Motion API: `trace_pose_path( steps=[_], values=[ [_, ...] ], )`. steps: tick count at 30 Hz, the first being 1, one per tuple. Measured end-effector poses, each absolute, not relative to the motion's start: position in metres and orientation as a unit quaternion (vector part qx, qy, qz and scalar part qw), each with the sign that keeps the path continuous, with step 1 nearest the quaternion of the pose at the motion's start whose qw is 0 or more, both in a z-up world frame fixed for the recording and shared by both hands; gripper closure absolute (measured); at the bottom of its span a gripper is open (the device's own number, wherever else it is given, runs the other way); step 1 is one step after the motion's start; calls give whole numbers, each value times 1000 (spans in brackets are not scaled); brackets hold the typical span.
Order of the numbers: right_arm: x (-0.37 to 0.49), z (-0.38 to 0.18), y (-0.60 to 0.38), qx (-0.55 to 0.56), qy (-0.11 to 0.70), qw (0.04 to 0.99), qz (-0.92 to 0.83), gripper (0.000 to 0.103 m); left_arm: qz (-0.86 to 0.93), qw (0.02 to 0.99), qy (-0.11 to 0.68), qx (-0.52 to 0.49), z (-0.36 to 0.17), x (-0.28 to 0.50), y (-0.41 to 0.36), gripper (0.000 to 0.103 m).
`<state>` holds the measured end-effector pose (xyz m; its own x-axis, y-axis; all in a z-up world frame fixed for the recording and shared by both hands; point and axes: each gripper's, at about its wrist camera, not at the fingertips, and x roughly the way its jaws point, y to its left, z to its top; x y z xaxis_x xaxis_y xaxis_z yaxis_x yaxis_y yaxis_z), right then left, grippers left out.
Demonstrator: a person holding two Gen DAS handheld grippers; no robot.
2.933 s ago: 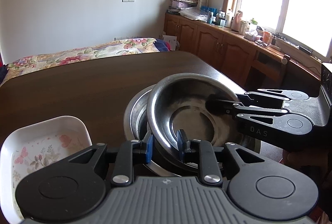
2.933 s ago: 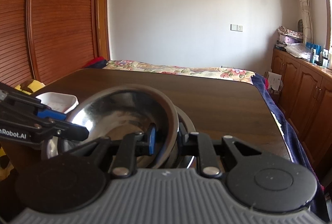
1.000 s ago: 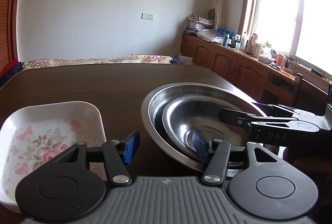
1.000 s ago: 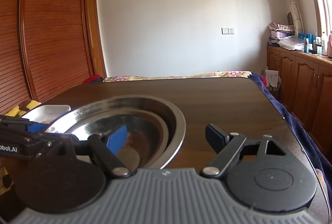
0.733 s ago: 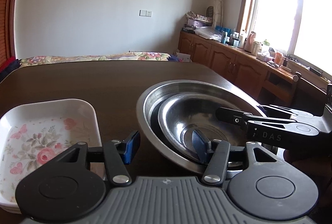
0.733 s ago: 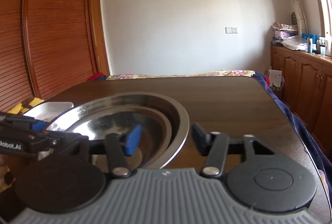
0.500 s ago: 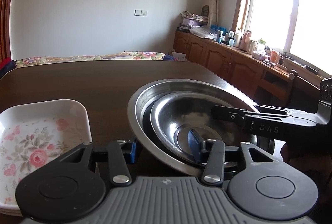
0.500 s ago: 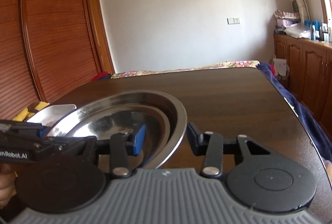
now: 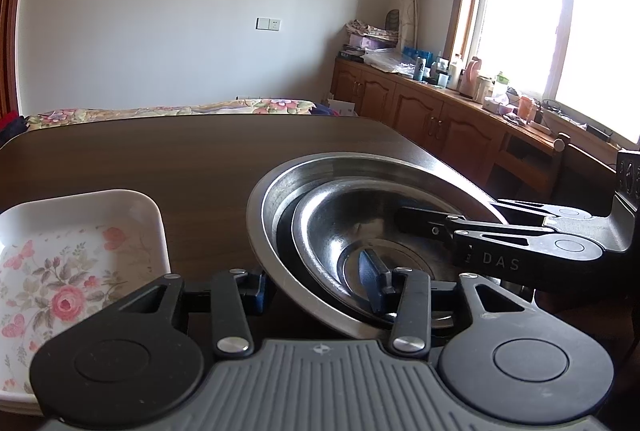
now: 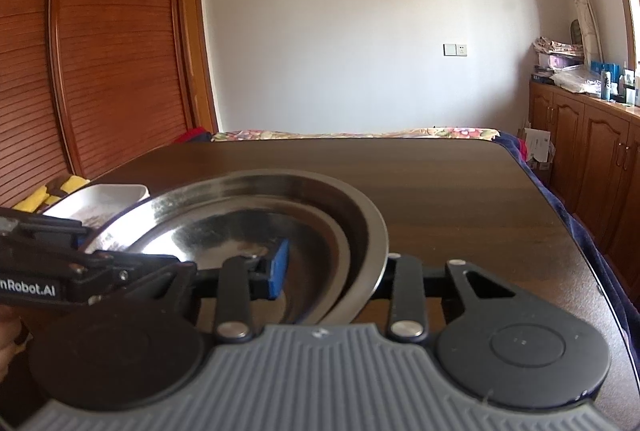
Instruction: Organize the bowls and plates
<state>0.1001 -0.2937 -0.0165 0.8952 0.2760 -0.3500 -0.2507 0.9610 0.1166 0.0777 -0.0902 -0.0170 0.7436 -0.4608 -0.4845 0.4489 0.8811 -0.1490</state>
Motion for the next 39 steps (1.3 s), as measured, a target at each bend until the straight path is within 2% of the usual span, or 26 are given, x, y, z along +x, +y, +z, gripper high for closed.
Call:
trace_pose_path(
  steps=[7,23,39],
  values=[
    [101,-15,-297,50,185,973,126,78,-236,935,262,-13,-16,77,-88,61],
    [97,4,-287,60,178,974,128,78,-223,943,248,-21,6,64,-76,62],
    [107,21,-251,42,170,971,165,78,-184,955,231,-17,33,63,-29,62]
  ],
)
